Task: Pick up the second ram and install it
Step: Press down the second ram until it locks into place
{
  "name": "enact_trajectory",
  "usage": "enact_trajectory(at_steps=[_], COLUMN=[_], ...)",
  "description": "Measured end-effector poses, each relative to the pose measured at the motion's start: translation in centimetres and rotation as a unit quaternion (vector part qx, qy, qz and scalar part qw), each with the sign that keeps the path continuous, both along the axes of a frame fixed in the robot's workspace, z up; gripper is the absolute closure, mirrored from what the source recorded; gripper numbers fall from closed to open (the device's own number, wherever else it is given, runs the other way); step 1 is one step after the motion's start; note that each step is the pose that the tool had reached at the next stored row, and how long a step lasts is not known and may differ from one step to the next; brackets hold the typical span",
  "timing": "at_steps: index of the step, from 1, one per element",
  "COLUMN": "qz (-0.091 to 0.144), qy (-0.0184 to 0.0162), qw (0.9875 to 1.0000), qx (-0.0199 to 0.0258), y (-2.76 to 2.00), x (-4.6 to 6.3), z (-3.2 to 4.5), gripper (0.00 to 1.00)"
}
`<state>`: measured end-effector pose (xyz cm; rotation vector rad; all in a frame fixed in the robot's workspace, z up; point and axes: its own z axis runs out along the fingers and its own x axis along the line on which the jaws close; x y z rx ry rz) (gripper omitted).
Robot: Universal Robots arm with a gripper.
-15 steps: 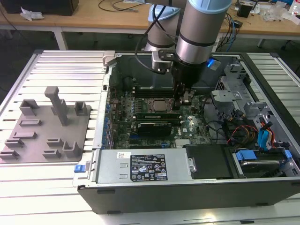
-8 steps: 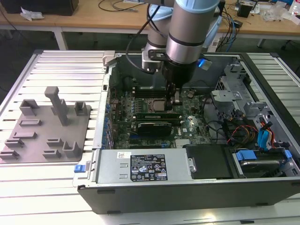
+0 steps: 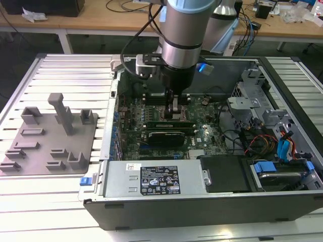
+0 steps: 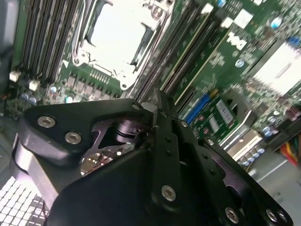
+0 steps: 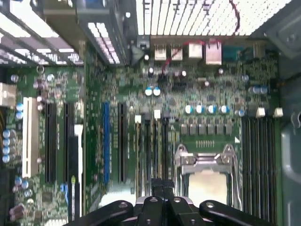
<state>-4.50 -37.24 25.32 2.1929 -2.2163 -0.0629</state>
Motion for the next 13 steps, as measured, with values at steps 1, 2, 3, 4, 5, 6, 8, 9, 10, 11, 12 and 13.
enact_trajectory(at_steps=[1, 2, 3, 4, 5, 6, 8, 9, 10, 11, 12, 13], qz=[0.0, 0.0, 0.0, 0.0, 0.0, 0.0, 0.0, 0.0, 0.0, 0.0, -0.001, -0.001], qy=[0.0, 0.0, 0.0001, 0.0, 0.0001, 0.0, 0.0001, 0.0, 0.0, 0.0, 0.0001, 0.0], qw=[1.0, 1.0, 1.0, 1.0, 1.0, 1.0, 1.0, 1.0, 1.0, 1.0, 1.0, 1.0], qx=[0.0, -0.0001, -0.0001, -0.0001, -0.0001, -0.0001, -0.0001, 0.0, 0.0, 0.0, -0.0001, 0.0], y=[0.0, -0.01, 0.0, 0.0, 0.0, 0.0, 0.0, 0.04, 0.11, 0.18, 0.23, 0.25], x=[-0.3, -0.8, -1.0, -1.2, -1.4, -1.6, -1.8, -2.0, -2.0, -2.0, -2.0, -1.9], z=[-0.02, -0.08, -0.19, -0.4, -0.51, -0.64, -0.89, -1.23, -1.43, -1.52, -1.54, -1.56], gripper=[0.92, 0.92, 0.92, 0.92, 0.92, 0.92, 0.92, 0.92, 0.92, 0.92, 0.92, 0.92])
